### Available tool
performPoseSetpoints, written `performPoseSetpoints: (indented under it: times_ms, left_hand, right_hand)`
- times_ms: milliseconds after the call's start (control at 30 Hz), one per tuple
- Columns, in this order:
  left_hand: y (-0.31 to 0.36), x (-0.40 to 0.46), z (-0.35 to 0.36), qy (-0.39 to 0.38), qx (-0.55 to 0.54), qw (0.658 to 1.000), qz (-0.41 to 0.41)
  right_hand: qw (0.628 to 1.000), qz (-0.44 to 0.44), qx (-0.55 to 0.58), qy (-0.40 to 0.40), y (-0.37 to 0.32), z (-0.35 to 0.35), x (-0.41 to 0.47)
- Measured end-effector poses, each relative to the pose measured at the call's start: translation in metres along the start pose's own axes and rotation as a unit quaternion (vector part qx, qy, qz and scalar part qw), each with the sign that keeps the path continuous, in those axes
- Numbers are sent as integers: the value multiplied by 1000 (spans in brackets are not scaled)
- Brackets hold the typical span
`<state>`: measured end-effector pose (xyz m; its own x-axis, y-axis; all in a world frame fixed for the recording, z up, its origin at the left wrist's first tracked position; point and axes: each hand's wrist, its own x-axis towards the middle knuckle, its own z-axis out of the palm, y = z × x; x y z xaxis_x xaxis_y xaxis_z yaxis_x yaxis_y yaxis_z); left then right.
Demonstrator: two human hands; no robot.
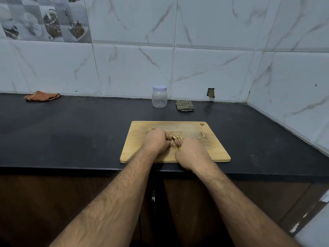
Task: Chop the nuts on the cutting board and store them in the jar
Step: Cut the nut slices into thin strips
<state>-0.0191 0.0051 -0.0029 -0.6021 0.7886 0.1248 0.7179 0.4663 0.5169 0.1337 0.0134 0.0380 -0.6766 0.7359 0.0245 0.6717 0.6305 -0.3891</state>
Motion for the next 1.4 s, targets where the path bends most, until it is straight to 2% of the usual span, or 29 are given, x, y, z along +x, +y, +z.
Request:
performPoseSetpoints:
  times_ms: [833, 1233, 1400]
  left_hand:
    - [5, -7, -2, 14, 2, 1000, -1]
    - [4, -7, 0, 20, -23, 999, -12]
    - [3, -6, 0, 22, -29, 999, -13]
  right_hand:
    - [999, 1, -37, 6, 11, 3, -36]
    - [999, 30, -25, 30, 10, 3, -10]
    - [999, 8, -3, 33, 11, 2, -12]
